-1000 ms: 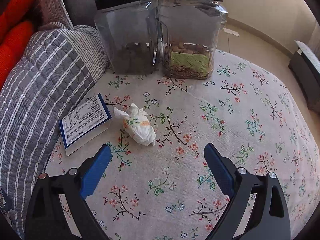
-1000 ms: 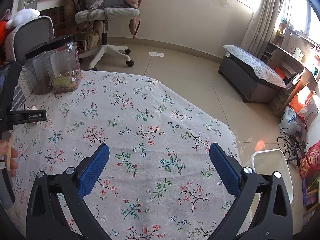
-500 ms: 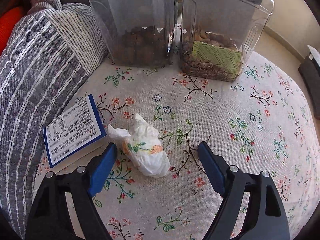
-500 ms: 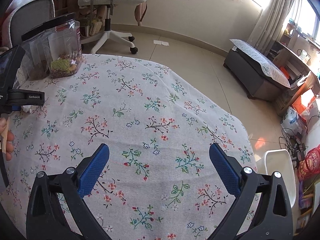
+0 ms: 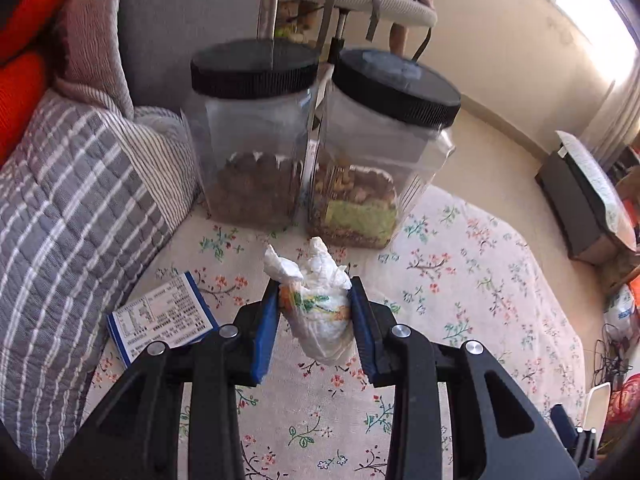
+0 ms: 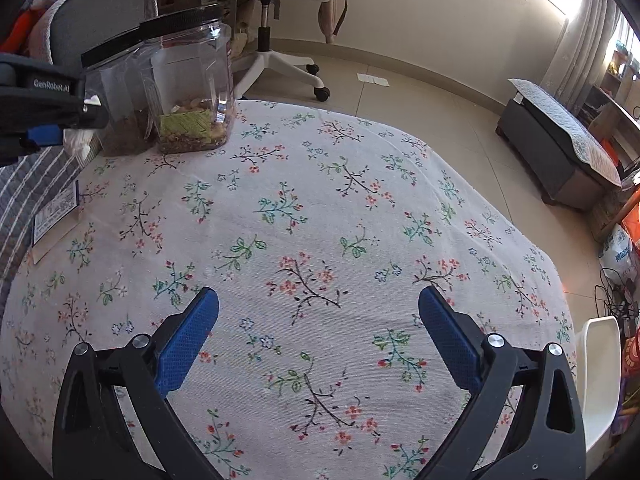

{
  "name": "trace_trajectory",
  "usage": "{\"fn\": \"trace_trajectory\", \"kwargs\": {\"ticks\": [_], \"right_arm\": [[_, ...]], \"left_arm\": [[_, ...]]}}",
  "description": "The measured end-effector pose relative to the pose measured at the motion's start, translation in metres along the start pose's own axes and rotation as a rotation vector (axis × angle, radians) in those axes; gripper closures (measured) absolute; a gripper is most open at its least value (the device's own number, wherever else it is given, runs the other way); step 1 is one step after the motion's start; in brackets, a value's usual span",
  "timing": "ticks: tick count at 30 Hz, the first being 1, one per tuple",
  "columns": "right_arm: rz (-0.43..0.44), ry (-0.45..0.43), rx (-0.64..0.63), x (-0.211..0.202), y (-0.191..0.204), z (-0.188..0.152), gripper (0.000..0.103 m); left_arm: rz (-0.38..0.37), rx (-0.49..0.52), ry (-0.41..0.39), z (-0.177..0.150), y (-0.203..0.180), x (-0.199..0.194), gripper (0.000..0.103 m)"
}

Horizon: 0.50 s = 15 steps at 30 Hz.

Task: Collect trash
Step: 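Lift the tissue with the left tool while the right tool moves to the card box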

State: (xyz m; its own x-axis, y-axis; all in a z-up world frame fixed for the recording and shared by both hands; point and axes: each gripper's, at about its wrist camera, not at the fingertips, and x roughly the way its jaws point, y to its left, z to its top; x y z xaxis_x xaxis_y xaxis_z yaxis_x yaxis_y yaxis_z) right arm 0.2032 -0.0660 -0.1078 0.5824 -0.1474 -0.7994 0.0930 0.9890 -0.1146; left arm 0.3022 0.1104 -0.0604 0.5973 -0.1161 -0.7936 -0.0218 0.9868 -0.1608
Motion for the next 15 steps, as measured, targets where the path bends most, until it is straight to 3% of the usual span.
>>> {"fn": "trace_trajectory", "kwargs": {"ticks": [8, 15], "right_arm": [[0.152, 0.053, 0.000, 0.021, 0.084, 0.025, 0.007], [0.367, 0.050, -0.235, 0.033, 0.172, 0.047, 0.007]], "left_arm": [[-0.059, 0.015, -0.187, 0.019, 0.008, -0.083, 0.068], [-0.152, 0.031, -0.285, 0.022, 0.007, -0.132, 0.068]]}}
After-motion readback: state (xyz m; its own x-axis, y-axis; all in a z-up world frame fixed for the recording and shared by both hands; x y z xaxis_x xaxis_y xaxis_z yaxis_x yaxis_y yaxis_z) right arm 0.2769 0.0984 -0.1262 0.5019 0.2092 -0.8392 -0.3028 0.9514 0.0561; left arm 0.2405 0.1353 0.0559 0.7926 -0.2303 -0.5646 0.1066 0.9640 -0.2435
